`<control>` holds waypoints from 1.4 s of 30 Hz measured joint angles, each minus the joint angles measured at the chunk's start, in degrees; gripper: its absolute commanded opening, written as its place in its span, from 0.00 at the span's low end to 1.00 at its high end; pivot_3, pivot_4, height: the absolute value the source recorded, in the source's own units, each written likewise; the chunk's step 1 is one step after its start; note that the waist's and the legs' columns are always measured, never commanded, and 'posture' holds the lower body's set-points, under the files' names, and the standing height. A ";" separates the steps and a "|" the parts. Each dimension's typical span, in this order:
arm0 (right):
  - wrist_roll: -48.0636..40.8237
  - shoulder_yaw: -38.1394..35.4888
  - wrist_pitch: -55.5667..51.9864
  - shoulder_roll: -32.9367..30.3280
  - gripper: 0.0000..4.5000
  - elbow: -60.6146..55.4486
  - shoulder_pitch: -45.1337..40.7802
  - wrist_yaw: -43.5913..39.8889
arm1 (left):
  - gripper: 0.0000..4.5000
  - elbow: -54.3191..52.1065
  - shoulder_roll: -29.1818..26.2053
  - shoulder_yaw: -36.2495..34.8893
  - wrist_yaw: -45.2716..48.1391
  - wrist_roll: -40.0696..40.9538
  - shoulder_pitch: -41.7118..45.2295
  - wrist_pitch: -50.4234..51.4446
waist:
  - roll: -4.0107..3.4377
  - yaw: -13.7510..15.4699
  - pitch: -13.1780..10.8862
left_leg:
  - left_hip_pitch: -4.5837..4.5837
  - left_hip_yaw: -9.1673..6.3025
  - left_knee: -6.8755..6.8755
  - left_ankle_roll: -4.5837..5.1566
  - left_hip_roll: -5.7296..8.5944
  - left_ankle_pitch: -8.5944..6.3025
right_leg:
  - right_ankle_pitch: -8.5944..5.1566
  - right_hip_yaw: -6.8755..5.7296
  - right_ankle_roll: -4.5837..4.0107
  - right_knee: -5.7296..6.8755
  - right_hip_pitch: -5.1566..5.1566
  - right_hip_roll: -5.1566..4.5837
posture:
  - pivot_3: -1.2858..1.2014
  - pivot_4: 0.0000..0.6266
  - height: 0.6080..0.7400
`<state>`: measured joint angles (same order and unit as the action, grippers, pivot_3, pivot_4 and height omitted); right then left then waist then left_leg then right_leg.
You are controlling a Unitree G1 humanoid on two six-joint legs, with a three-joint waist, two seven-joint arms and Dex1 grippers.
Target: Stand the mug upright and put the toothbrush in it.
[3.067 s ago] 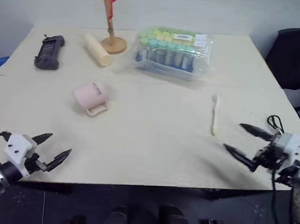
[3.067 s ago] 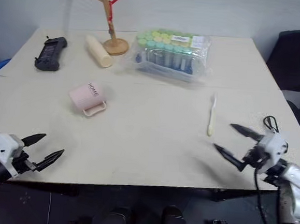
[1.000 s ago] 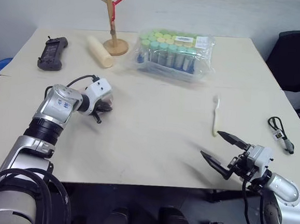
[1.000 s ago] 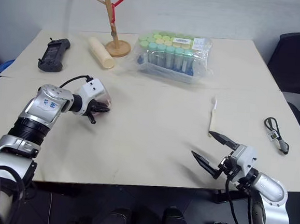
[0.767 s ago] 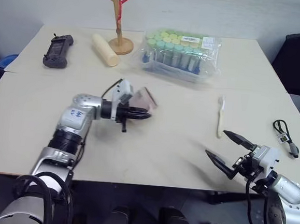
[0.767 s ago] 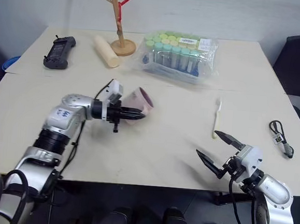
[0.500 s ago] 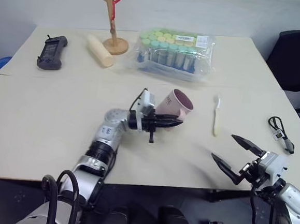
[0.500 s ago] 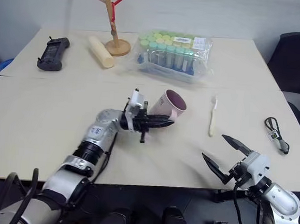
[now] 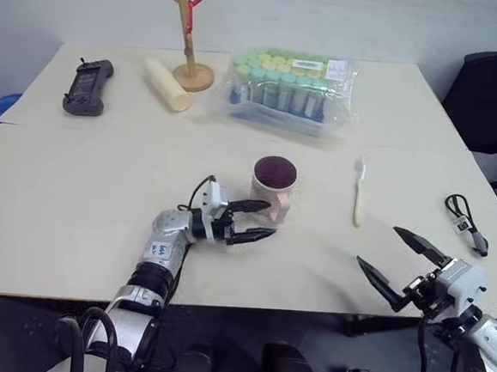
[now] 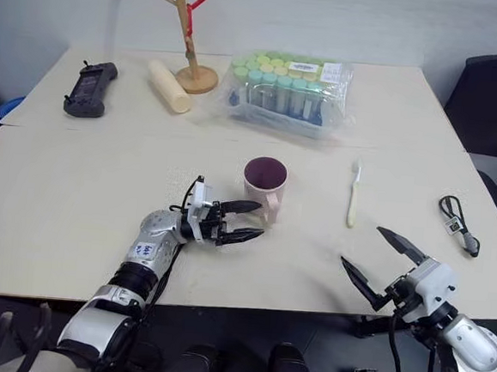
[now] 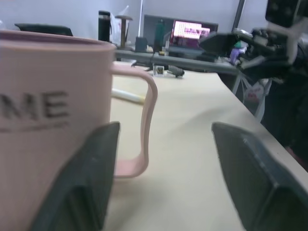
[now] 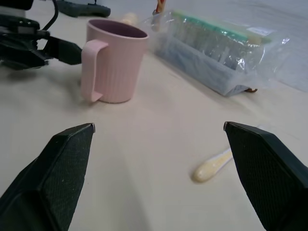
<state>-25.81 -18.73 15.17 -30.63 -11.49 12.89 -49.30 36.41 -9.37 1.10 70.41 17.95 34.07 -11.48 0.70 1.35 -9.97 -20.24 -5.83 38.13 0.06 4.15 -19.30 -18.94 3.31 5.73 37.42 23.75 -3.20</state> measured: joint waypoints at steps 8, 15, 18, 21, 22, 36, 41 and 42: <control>-0.95 -3.63 0.45 -1.53 1.00 0.57 4.65 -1.38 | 0.99 -14.12 -10.54 -3.41 -2.46 1.20 -10.04 5.44 | -0.03 0.01 0.02 | 0.01 -0.02 -0.08 -0.01 -0.04 -0.01 | 0.00 0.00 -0.01 -0.05 0.01 0.02 | 0.52 0.24 1.00; -1.94 -12.21 2.58 -0.55 1.00 4.41 17.26 -3.32 | 0.99 -27.57 -22.60 -12.78 -2.14 7.04 -22.60 8.45 | -0.04 0.01 0.02 | 0.09 -0.07 -0.18 0.10 -0.06 -0.08 | -0.01 -0.01 -0.02 -0.25 -0.17 -0.02 | 0.52 0.24 1.00; -1.91 -12.67 2.91 -0.14 1.00 5.10 16.77 -2.84 | 0.99 -31.83 -24.16 -14.57 -2.91 8.74 -25.62 10.32 | -0.16 -0.16 0.05 | 0.18 -0.04 -0.18 0.46 -0.04 -0.29 | 0.01 0.01 -0.01 -0.27 -0.30 -0.05 | 0.52 0.24 1.00; -1.99 -10.54 0.36 -0.23 1.00 3.71 10.51 -0.37 | 0.99 -34.48 -24.28 -14.63 -4.24 9.03 -28.45 11.12 | -0.17 -0.59 0.05 | 0.22 -0.04 -0.19 0.37 -0.06 -0.27 | 0.01 0.01 -0.01 -0.23 -0.28 -0.02 | 0.52 0.24 1.00; -2.11 -9.41 -1.65 -0.56 1.00 2.67 7.93 0.57 | 0.99 -34.81 -24.13 -14.55 -4.75 9.03 -28.61 11.27 | -0.18 -0.58 0.05 | 0.16 -0.06 -0.18 0.22 -0.07 -0.19 | 0.00 -0.02 -0.01 -0.20 -0.20 -0.02 | 0.52 0.24 1.00; 0.17 12.99 -63.13 -14.18 1.00 11.85 -46.38 21.19 | 0.99 -41.13 -22.59 -13.52 -9.35 9.83 -29.94 11.64 | -0.25 -0.69 0.01 | -0.13 -0.06 -0.18 0.07 -0.09 -0.09 | 0.00 -0.07 -0.02 -0.34 0.09 -0.03 | 0.52 0.24 1.00; 5.68 22.10 -72.78 -12.80 1.00 26.29 -61.05 20.40 | 0.99 -42.18 -22.53 -13.25 -10.60 9.81 -29.93 11.68 | -0.22 -0.46 0.03 | -1.03 -0.08 -0.03 0.06 -0.05 -0.07 | 0.00 -0.11 -0.03 -0.29 0.88 -0.06 | 0.52 0.24 1.00; 7.09 24.48 -72.84 -12.52 1.00 28.89 -61.99 19.49 | 0.99 -42.37 -22.47 -13.04 -10.88 9.81 -30.02 11.70 | -0.22 -0.42 0.03 | -1.06 -0.07 -0.01 0.06 -0.04 -0.08 | 0.00 -0.12 -0.02 -0.31 0.90 -0.08 | 0.52 0.24 1.00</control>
<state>-18.72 5.75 -57.67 -43.15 17.40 -49.11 -29.81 -5.96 -31.83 -11.94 59.53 27.75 4.05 0.22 0.47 0.93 -9.95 -21.30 -5.91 38.11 0.12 4.11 -19.38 -18.94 3.19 5.70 37.11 24.65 -3.28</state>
